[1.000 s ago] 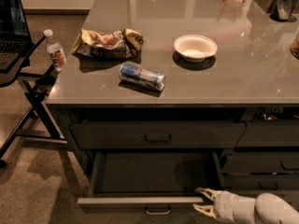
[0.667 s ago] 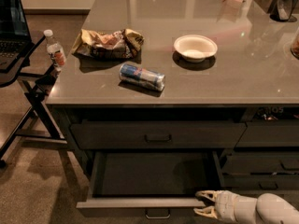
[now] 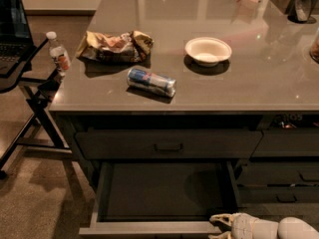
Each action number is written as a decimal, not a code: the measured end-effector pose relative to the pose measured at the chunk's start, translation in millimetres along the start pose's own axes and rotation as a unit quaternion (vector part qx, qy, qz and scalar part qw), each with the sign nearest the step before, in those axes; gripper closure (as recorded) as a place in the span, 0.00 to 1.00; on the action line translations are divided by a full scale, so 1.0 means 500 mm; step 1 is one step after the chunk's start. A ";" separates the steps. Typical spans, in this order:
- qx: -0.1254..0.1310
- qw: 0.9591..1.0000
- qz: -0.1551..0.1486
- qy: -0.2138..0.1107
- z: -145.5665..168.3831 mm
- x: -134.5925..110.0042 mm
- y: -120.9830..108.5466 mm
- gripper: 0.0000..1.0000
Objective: Open middle drawer
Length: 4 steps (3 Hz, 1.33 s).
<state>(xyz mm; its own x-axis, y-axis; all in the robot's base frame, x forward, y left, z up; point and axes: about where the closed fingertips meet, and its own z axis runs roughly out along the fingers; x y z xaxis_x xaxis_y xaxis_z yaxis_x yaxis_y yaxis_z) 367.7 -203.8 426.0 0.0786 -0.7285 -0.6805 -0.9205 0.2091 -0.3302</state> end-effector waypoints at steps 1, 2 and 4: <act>0.002 1.000 -0.001 -0.003 0.001 -0.006 0.005 0.82; 0.002 1.000 -0.001 -0.003 0.001 -0.006 0.005 0.60; 0.002 1.000 -0.001 -0.003 0.001 -0.006 0.005 0.13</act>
Offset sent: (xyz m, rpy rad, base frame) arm -0.0025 0.0030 0.0009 0.0060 -0.0045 0.0007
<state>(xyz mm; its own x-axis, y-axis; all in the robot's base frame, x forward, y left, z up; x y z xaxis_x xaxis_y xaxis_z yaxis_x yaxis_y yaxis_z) 365.3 -200.9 426.9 0.0822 -0.7243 -0.6845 -0.9192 0.2104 -0.3330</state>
